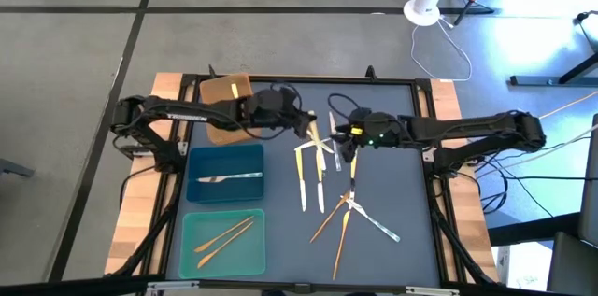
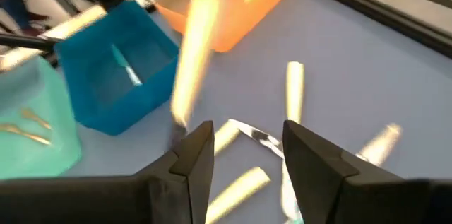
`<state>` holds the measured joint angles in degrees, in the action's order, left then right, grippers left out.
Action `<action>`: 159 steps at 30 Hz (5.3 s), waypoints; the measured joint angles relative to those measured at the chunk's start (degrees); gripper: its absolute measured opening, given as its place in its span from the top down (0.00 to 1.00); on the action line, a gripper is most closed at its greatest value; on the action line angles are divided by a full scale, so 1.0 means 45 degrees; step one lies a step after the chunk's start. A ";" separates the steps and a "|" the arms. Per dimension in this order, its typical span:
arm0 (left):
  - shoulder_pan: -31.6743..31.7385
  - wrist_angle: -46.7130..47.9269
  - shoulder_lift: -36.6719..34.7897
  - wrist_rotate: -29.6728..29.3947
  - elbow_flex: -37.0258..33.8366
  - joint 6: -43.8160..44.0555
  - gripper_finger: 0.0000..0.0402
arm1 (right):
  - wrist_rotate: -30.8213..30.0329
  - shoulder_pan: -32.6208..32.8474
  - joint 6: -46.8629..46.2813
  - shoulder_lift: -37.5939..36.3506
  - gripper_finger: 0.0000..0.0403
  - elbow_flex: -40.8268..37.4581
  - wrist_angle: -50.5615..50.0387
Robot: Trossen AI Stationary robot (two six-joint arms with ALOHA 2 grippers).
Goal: Sort silverware by color (type)
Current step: Put the yellow knife into the orange bin, then put the white-green knife into the blue bin
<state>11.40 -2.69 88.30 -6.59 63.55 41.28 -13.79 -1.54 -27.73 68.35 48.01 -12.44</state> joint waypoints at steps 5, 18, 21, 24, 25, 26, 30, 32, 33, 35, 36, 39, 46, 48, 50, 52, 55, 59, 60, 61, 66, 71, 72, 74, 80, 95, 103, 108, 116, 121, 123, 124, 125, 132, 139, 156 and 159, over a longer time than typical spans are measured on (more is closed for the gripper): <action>0.1306 0.1955 -0.1297 0.0270 0.0002 -0.0327 0.88 | -0.0468 0.0005 -0.0005 -0.0437 0.62 0.0000 -0.0754; 0.5472 0.6888 -0.4795 0.0364 0.0010 -0.0646 0.88 | -0.0477 0.0005 -0.0005 -0.0213 0.62 0.0000 -0.1010; 0.6310 0.7797 -0.5106 0.0358 0.0010 -0.0651 0.88 | -0.0478 0.0005 -0.0005 -0.0218 0.62 0.0000 -0.1004; 0.7027 0.8607 -0.5140 0.0341 0.0010 -0.0666 0.88 | -0.0483 0.0005 -0.0005 -0.0218 0.62 0.0000 -0.0992; 0.7267 0.8952 -0.5136 0.0334 0.0010 -0.0671 0.88 | -0.0483 0.0005 -0.0005 -0.0218 0.62 0.0000 -0.0987; 0.7540 0.9258 -0.5136 0.0295 0.0010 -0.0698 0.88 | -0.0479 0.0005 -0.0005 -0.0218 0.62 0.0000 -0.0999; 0.8396 1.0447 -0.4977 -0.0233 0.0010 -0.1283 0.88 | -0.0472 0.0010 -0.0008 -0.0218 0.62 0.0000 -0.0979; 0.8753 1.0975 -0.4873 -0.0495 0.0010 -0.1312 0.88 | -0.0474 0.0005 -0.0005 -0.0218 0.62 0.0000 -0.0991; 0.8917 1.1155 -0.4811 -0.0600 0.0010 -0.1316 0.88 | -0.0480 0.0005 -0.0007 -0.0218 0.62 0.0000 -0.0982; 0.9223 1.1456 -0.4619 -0.0747 0.0010 -0.1325 0.88 | -0.0483 0.0005 -0.0006 -0.0218 0.62 0.0000 -0.0982; 0.9356 1.1546 -0.4498 -0.0765 0.0010 -0.1333 0.88 | -0.0483 0.0008 -0.0005 -0.0218 0.62 0.0000 -0.0984; 0.9625 1.1601 -0.4080 -0.0857 0.0010 -0.1336 0.88 | -0.0485 0.0005 -0.0005 -0.0218 0.62 0.0000 -0.0982; 0.9693 1.1639 -0.2420 -0.1092 0.0010 -0.1311 0.88 | -0.0488 0.0005 -0.0005 -0.0218 0.62 0.0000 -0.0987; 0.9690 1.1627 -0.1898 -0.1088 0.0010 -0.1311 0.88 | -0.0493 0.0005 -0.0005 -0.0218 0.62 0.0000 -0.0987; 0.9693 1.1566 -0.1362 -0.1088 0.0010 -0.1311 0.88 | -0.0493 0.0005 -0.0005 -0.0218 0.62 0.0000 -0.0987; 0.9693 1.1461 -0.0870 -0.1079 0.0010 -0.1300 0.88 | -0.0498 0.0005 -0.0005 -0.0218 0.62 0.0000 -0.0987; 0.9721 1.1139 -0.0175 -0.1081 0.0010 -0.1302 0.88 | -0.0498 0.0005 -0.0005 -0.0218 0.62 0.0000 -0.0987; 0.9800 1.0717 0.0571 -0.1064 0.0005 -0.1302 0.88 | -0.0498 0.0005 -0.0005 -0.0218 0.62 0.0000 -0.0992; 0.9822 1.0654 0.0729 -0.1064 0.0005 -0.1284 0.87 | -0.0498 0.0006 -0.0005 -0.0218 0.62 0.0000 -0.0988; 0.9867 1.0623 0.0872 -0.1075 0.0005 -0.1238 0.86 | -0.0498 0.0005 -0.0005 -0.0218 0.62 0.0000 -0.0989; 0.9946 1.0639 0.1338 -0.1198 0.0000 -0.1204 0.82 | -0.0498 0.0005 -0.0005 -0.0218 0.62 0.0000 -0.0989; 0.9941 1.0542 0.1372 -0.1927 0.0000 -0.0954 0.78 | -0.0502 0.0005 -0.0005 -0.0218 0.62 0.0004 -0.0992; 0.9941 1.0543 0.1368 -0.2030 -0.0004 -0.0758 0.78 | -0.0498 0.0005 -0.0005 -0.0218 0.62 0.0002 -0.0992; 0.9946 1.0535 0.1369 -0.2050 0.0000 -0.0542 0.77 | -0.0498 0.0005 -0.0005 -0.0218 0.62 0.0005 -0.0991; 0.9965 1.0367 0.1372 -0.2059 0.0000 -0.0539 0.72 | -0.0498 0.0005 -0.0005 -0.0218 0.62 0.0005 -0.0992; 0.9965 1.0377 0.1372 -0.2044 0.0000 -0.0539 0.66 | -0.0498 0.0008 -0.0005 -0.0218 0.62 0.0005 -0.0992; 0.9965 1.0391 0.1372 -0.1738 0.0000 -0.0545 0.66 | -0.0498 0.0005 -0.0005 -0.0218 0.62 0.0005 -0.0992; 0.9990 1.0391 0.1368 -0.0936 0.0000 -0.1010 0.66 | -0.0498 0.0005 -0.0005 -0.0218 0.62 0.0010 -0.0995; 0.9991 1.0397 0.1347 -0.0271 0.0000 -0.1276 0.66 | -0.0498 0.0005 -0.0005 -0.0218 0.62 0.0010 -0.0995; 0.9990 1.0396 0.0859 -0.0276 0.0000 -0.1311 0.66 | -0.0475 0.0010 -0.0005 -0.0218 0.62 0.0010 -0.0992; 0.9990 1.0391 0.0529 -0.0311 0.0000 -0.1316 0.66 | -0.0474 0.0005 -0.0005 -0.0218 0.62 0.0010 -0.0992; 0.9990 1.0390 0.0336 -0.0307 0.0000 -0.1329 0.66 | -0.0473 0.0008 -0.0005 -0.0218 0.62 0.0010 -0.0992; 0.9990 1.0394 0.0137 -0.0307 0.0000 -0.1414 0.66 | -0.0473 0.0008 -0.0005 -0.0218 0.62 0.0010 -0.0992; 0.9521 1.0383 -0.1466 -0.0316 0.0000 -0.2286 0.66 | -0.0468 0.0008 -0.0005 -0.0218 0.62 0.0010 -0.0992; 0.8392 1.0277 -0.3191 -0.0554 0.0000 -0.3299 0.66 | -0.0464 0.0006 -0.0008 -0.0218 0.62 0.0010 -0.0992; 0.4646 0.9425 -0.4660 -0.1414 0.0005 -0.4612 0.66 | 0.0351 0.0023 -0.1124 0.0270 0.62 0.0019 -0.1134; 0.4176 0.9412 -0.4655 -0.1432 0.0005 -0.4547 0.66 | 0.0422 0.0024 -0.1682 0.0857 0.62 0.0019 -0.1507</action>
<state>30.20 39.67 67.35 -13.03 63.57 20.81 -11.89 -1.43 -35.29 72.21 48.10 -19.22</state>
